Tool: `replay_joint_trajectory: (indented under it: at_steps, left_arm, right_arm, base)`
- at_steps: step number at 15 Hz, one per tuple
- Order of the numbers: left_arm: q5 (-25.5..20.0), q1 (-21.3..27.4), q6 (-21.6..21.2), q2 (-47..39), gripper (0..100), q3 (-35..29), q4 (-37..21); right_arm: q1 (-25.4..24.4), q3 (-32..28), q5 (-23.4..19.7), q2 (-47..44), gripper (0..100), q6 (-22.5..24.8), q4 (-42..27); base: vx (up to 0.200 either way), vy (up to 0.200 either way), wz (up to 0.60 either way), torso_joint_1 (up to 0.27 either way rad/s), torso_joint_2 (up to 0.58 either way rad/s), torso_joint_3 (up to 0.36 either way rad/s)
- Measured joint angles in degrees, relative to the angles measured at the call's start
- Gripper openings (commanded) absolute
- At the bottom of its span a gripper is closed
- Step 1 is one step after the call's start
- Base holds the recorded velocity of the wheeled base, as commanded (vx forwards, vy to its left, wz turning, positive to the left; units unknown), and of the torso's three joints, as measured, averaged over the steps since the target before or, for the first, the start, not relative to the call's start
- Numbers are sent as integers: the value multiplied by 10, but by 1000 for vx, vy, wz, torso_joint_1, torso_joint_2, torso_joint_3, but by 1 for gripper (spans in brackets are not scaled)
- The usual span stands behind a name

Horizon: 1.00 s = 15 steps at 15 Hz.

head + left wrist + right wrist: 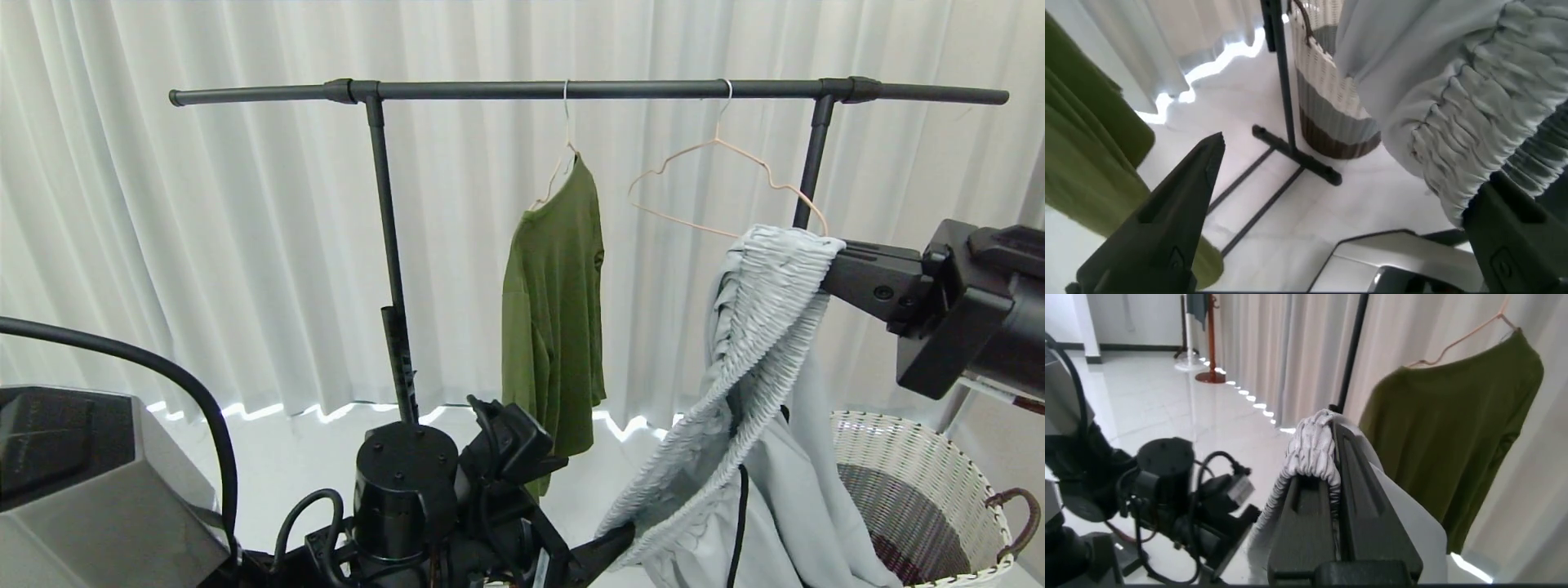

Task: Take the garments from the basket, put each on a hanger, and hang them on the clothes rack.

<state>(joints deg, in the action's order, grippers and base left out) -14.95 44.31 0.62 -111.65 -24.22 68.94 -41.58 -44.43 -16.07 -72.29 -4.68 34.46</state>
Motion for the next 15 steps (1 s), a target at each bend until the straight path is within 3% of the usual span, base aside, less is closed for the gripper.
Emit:
replay_joint_trajectory:
  at_steps: [3, 6, 10, 12, 15]
  left_arm:
    - [2, -1, -4, 1, 0, 30, 46]
    - [16, -2, -59, -2, 0, 87, 178]
    - [70, -29, -87, 19, 0, 105, 190]
    - [102, -35, -88, 53, 0, 75, 125]
    - [159, -44, -88, 137, 0, -21, -107]
  right_arm:
    - [2, -3, 0, -1, 0, 0, 0]
    - [11, -4, 0, 0, 0, 0, 0]
    - [45, 12, 2, 0, 0, 3, -2]
    - [81, 31, 3, 2, 0, 13, -3]
    - [109, 47, 3, 23, 0, 17, -35]
  base:
    - [0, 0, 0, 0, 0, 0]
    - [0, 0, 0, 0, 0, 0]
    - [0, 0, 0, 0, 0, 0]
    - [0, 0, 0, 0, 0, 0]
    - [0, 0, 0, 0, 0, 0]
